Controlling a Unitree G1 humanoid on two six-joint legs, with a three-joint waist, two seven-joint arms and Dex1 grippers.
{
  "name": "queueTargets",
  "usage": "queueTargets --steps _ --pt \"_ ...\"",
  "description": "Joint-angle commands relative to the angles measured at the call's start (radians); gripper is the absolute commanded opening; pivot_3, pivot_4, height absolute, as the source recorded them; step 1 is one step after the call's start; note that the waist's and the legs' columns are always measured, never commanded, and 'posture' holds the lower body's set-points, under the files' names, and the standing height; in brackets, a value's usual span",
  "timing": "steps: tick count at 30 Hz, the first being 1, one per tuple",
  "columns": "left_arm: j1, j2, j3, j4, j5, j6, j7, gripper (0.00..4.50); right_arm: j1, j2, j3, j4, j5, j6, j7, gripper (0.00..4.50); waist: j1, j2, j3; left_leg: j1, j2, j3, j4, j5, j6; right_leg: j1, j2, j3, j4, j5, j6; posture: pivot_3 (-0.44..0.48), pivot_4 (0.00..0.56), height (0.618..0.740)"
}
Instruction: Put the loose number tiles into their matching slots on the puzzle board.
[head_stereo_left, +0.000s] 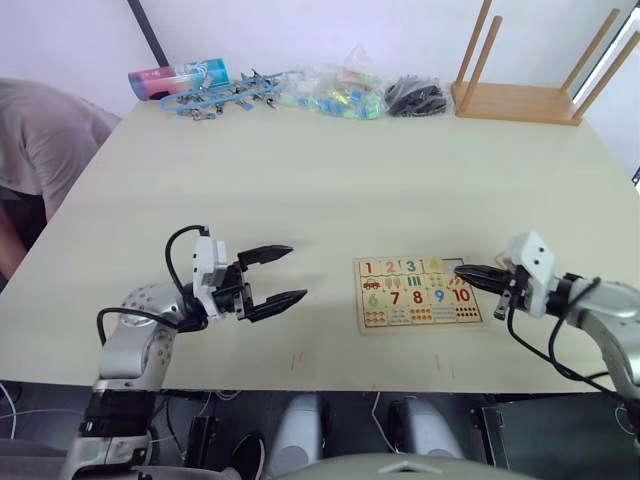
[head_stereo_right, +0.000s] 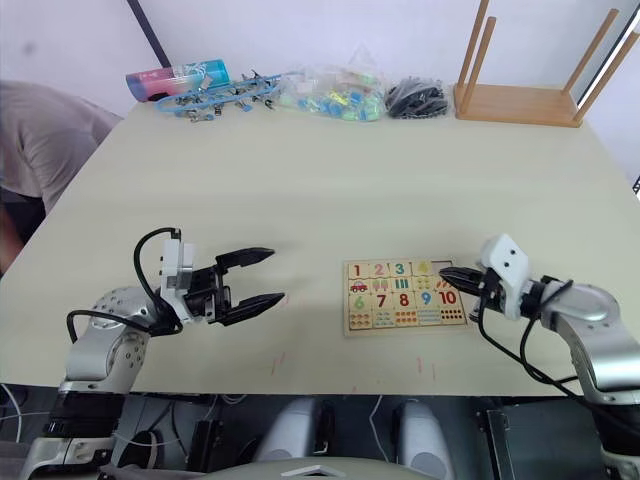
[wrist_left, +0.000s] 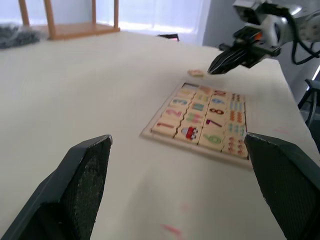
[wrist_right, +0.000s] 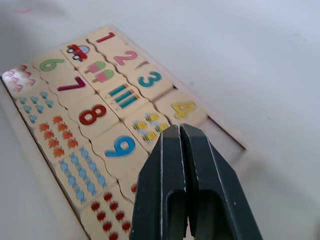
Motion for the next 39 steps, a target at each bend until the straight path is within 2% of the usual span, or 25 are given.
queueTargets --steps 1,2,3,4,7,9,10,12,22,39 --pt "0.020 0.014 0.035 -0.003 0.004 -0.013 0.017 4.50 0.078 0.022 -0.109 -0.026 0.026 -0.104 -0.025 0.05 0.001 0.000 0.000 0.000 0.000 0.000 0.000 0.000 0.000 0.000 0.000 0.000 0.000 0.000 0.000 0.000 0.150 0.737" --pt "0.026 0.015 0.039 0.001 0.007 -0.016 0.021 4.50 0.103 0.029 -0.132 -0.020 0.032 -0.125 -0.028 0.05 0.000 0.000 0.000 0.000 0.000 0.000 0.000 0.000 0.000 0.000 0.000 0.000 0.000 0.000 0.000 0.000 0.150 0.737" --pt "0.033 0.017 0.044 0.005 0.009 -0.017 0.027 4.50 0.133 0.035 -0.158 -0.013 0.045 -0.151 -0.018 0.53 0.000 0.000 0.000 0.001 0.000 0.000 0.000 0.000 0.000 0.000 0.000 0.000 0.000 0.000 0.000 0.000 0.150 0.737" --pt "0.037 0.017 0.048 0.007 0.010 -0.018 0.030 4.50 0.152 0.039 -0.173 -0.009 0.055 -0.170 -0.009 0.82 0.000 0.000 0.000 0.001 0.000 0.000 0.000 0.000 0.000 0.001 0.000 0.000 0.000 0.000 0.000 0.000 0.150 0.737" --pt "0.046 0.023 0.064 0.027 0.019 -0.028 0.033 4.50 0.216 0.052 -0.245 0.025 0.090 -0.224 0.010 2.42 -0.001 0.000 0.000 0.002 0.000 0.000 0.000 0.000 0.000 0.001 0.000 0.000 0.000 0.000 0.000 0.000 0.150 0.737" --pt "0.047 0.029 0.076 0.046 0.024 -0.036 0.034 4.50 0.244 0.056 -0.283 0.053 0.107 -0.259 0.022 3.17 -0.001 0.000 0.000 0.003 0.000 0.000 0.000 0.000 0.000 0.002 0.000 0.000 0.000 0.000 0.000 0.000 0.150 0.737" --pt "0.047 0.033 0.082 0.056 0.027 -0.042 0.033 4.50 0.257 0.056 -0.298 0.059 0.112 -0.271 0.024 3.77 -0.001 0.000 0.000 0.003 0.000 0.000 0.000 0.000 0.000 0.002 0.000 0.000 0.000 0.000 0.000 0.000 0.150 0.737" --pt "0.049 0.041 0.091 0.072 0.031 -0.055 0.031 4.50 0.283 0.056 -0.329 0.071 0.128 -0.293 0.032 4.43 -0.001 0.000 0.000 0.003 0.000 0.000 0.000 0.000 0.000 0.002 0.000 0.000 0.000 0.000 0.000 0.000 0.150 0.737" --pt "0.103 0.066 0.140 0.086 0.019 -0.070 -0.004 4.50 0.436 0.095 -0.419 0.125 0.177 -0.395 0.080 4.43 0.000 0.000 0.000 0.003 0.001 0.000 -0.002 0.000 0.000 0.002 0.000 0.000 -0.001 0.000 -0.001 0.000 0.150 0.737" --pt "0.117 0.070 0.145 0.079 0.008 -0.078 -0.043 4.50 0.441 0.086 -0.404 0.057 0.194 -0.339 0.034 4.43 -0.001 0.001 0.000 0.004 0.002 0.001 -0.002 0.000 0.000 0.003 -0.001 0.001 -0.001 -0.002 -0.004 0.000 0.150 0.737"
